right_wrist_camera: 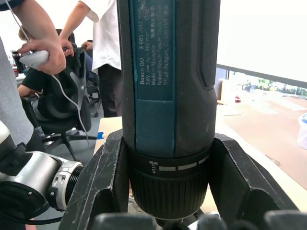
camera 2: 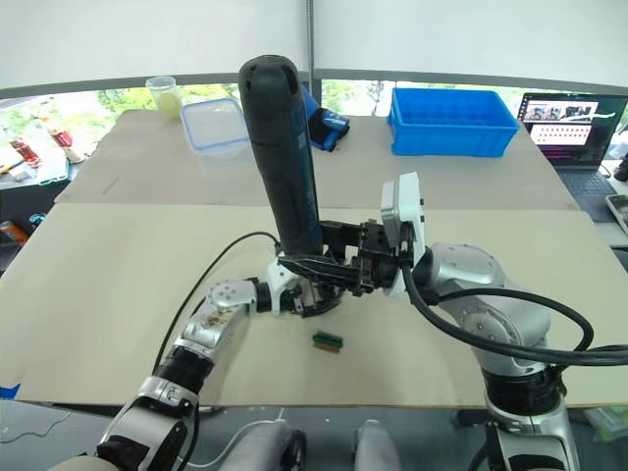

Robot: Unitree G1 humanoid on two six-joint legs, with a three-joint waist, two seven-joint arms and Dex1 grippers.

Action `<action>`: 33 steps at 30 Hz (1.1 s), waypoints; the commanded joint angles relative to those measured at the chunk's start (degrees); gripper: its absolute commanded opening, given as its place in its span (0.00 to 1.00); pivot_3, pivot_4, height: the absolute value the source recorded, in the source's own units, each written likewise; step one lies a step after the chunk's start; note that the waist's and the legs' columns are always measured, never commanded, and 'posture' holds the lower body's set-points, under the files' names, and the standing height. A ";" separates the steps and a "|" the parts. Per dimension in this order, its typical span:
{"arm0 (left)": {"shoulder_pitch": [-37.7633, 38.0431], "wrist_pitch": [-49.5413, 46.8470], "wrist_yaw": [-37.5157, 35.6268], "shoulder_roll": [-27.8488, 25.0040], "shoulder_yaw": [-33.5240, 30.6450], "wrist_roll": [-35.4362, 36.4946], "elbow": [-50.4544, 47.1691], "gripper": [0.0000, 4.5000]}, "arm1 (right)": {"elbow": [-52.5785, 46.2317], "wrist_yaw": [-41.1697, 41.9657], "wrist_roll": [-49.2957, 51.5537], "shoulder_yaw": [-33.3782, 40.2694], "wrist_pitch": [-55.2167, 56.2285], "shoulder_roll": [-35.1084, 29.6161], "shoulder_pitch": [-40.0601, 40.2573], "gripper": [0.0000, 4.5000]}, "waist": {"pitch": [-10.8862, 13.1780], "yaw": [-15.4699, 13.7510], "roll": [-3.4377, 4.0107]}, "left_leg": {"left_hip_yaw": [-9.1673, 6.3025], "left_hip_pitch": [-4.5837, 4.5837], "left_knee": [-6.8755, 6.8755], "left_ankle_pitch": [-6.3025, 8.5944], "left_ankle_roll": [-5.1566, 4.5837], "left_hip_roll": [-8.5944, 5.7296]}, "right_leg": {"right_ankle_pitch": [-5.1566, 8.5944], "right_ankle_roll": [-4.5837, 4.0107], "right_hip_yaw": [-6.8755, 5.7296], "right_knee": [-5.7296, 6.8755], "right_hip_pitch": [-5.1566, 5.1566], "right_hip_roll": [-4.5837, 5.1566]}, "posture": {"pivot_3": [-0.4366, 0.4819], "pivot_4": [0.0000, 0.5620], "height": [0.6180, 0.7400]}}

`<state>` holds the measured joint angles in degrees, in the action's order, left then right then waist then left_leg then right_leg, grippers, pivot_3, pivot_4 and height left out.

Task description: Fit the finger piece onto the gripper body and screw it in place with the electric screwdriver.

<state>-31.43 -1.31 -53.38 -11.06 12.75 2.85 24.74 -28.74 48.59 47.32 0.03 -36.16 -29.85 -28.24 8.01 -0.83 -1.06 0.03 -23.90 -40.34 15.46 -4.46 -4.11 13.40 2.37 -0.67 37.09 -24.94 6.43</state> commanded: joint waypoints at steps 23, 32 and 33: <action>-1.31 0.73 -1.84 0.35 0.33 1.31 0.22 0.51 | 6.04 -1.55 -11.46 -1.67 8.35 4.88 -6.64 0.43 | 0.00 0.02 0.00 | 0.00 0.00 0.01 -0.02 0.03 -0.02 | 0.00 0.00 -0.01 0.02 -0.01 -0.02 | 0.48 0.27 1.00; -1.30 0.46 -1.69 0.26 0.32 1.49 -0.24 0.51 | 6.34 -0.71 -12.79 -2.44 9.14 5.37 -6.22 0.43 | 0.00 0.03 0.00 | 0.00 0.00 0.01 -0.02 0.03 -0.02 | 0.00 0.00 -0.01 0.03 -0.01 -0.02 | 0.48 0.27 1.00; -1.30 0.44 -1.68 0.26 0.31 1.50 -0.27 0.51 | 6.40 -0.58 -12.92 -2.52 9.26 5.33 -6.14 0.43 | 0.00 0.03 0.00 | 0.00 0.00 0.01 -0.02 0.03 -0.02 | 0.00 0.00 -0.02 0.03 -0.01 -0.02 | 0.48 0.27 1.00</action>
<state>-32.37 -1.02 -54.79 -11.07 12.68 3.62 26.32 -20.67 47.65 34.28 -3.68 -29.80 -24.82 -33.08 8.01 -0.80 -1.05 0.03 -23.89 -40.33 15.44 -4.43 -4.14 13.40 2.37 -0.69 37.12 -24.95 6.41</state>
